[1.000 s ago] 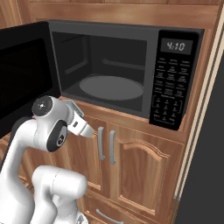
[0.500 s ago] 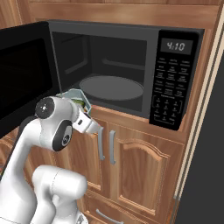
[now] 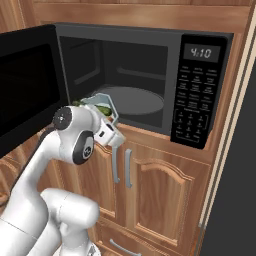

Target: Place the tupperware containing the fish and squash meal in the microwave. Close the microwave door and press the start button to reheat the meal.

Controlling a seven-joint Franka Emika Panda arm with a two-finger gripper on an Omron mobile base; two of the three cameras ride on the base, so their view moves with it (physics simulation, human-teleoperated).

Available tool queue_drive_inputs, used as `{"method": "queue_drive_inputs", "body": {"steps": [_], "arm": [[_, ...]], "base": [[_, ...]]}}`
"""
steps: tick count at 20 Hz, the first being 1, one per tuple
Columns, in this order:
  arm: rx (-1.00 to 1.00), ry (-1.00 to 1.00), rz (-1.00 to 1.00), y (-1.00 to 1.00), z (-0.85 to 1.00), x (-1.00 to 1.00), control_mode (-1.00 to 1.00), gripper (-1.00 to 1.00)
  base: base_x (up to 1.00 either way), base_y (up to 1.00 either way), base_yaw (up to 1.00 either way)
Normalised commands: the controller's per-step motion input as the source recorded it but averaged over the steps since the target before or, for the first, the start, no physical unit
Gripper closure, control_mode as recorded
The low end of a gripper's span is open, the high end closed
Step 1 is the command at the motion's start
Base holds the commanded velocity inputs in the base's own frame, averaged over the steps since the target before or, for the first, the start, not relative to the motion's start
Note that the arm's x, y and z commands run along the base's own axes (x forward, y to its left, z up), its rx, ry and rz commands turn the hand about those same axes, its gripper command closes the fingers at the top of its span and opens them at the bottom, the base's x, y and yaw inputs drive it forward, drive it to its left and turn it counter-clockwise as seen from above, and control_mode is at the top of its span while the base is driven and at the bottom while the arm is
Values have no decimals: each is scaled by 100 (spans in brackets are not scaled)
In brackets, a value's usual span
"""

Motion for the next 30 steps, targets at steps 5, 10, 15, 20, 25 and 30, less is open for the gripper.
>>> {"method": "queue_drive_inputs", "body": {"steps": [5, 10, 15, 20, 25, 30], "arm": [[11, 15, -1, -29, 46, 48, -100, 100], [6, 23, -4, -10, 16, 59, -100, 100], [1, 12, -3, -3, 0, 43, -100, 100], [0, 0, 0, 0, -11, 38, -100, 100], [0, 0, 0, -5, -33, 41, -100, 100], [0, 0, 0, -18, -30, 43, -100, 100]], "base": [[0, 0, 0], [0, 0, 0], [0, 0, 0], [0, 0, 0], [0, 0, 0], [0, 0, 0]]}}
